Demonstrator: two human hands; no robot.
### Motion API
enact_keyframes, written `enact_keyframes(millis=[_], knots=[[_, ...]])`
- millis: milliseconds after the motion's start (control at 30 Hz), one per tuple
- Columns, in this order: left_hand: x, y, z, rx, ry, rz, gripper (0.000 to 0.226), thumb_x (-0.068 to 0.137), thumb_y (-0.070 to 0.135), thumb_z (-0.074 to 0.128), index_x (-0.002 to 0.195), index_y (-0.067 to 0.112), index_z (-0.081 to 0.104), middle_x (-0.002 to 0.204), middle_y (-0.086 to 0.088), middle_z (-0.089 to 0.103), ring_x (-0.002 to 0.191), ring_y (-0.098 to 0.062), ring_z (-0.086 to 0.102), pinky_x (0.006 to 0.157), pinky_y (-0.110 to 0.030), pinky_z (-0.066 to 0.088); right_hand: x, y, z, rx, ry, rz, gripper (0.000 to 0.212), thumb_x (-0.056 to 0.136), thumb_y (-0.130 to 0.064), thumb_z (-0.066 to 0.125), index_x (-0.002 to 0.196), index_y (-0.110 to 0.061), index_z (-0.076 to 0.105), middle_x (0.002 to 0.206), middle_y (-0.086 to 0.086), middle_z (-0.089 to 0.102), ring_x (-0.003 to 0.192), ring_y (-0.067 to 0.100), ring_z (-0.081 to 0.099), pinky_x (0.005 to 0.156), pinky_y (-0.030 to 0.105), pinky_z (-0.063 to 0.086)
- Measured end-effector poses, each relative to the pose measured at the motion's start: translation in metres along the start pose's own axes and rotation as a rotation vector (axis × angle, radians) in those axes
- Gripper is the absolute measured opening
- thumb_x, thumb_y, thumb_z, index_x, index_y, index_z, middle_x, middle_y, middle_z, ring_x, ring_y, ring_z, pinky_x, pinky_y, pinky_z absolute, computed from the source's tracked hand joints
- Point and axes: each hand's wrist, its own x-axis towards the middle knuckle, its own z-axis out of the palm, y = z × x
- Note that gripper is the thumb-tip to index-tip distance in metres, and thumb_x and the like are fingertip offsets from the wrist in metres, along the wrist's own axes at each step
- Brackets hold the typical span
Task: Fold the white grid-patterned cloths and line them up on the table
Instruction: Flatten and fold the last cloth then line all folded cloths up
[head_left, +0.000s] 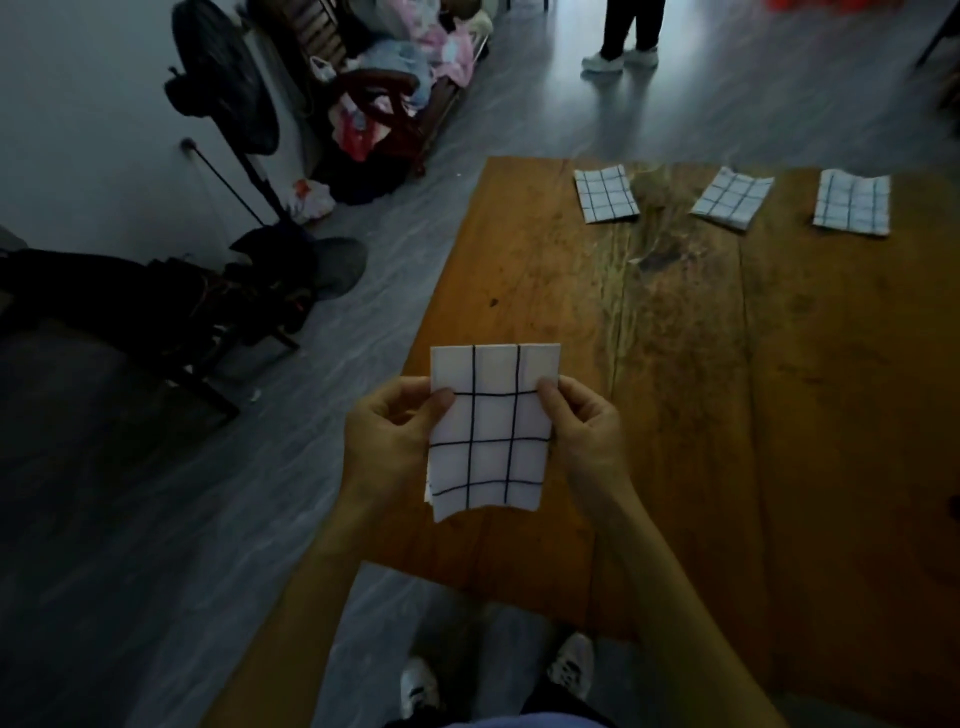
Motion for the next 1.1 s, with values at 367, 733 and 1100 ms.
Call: enact_keyframes(millis=[367,733,1100], knots=[[-0.029,-0.054,-0.149,-0.103,0.087,-0.016,0.016,0.083,0.020,0.069,0.099,0.020,0.066,0.093,0.000,0.069,0.081,-0.007,0.068,0.063,-0.021,0.055,-0.049,0.023,0.149,-0.082,-0.089,0.028,0.014,0.094,-0.022,0.056,0.102,-0.016,0.066,0.093,0.003,0.074,0.087,0.021,0.071,0.067,0.035,0.059],[-0.060,-0.123,-0.376,-0.198,0.325,-0.078,0.004,0.083,0.020,0.071,0.087,0.019,0.070,0.087,0.002,0.072,0.083,-0.014,0.068,0.069,-0.025,0.055,-0.107,0.096,0.349,-0.423,-0.427,0.001,0.031,0.088,-0.015,0.063,0.119,-0.019,0.061,0.109,0.003,0.069,0.101,0.019,0.067,0.087,0.049,0.055],[0.032,-0.141,-0.452,-0.186,0.375,-0.105,0.019,0.080,0.028,0.073,0.096,0.019,0.069,0.092,0.005,0.072,0.090,-0.010,0.067,0.084,-0.036,0.056,-0.029,0.122,0.454,-0.421,-0.445,-0.040,0.030,0.090,-0.014,0.062,0.120,-0.014,0.060,0.101,0.003,0.070,0.091,0.011,0.068,0.072,0.020,0.054]])
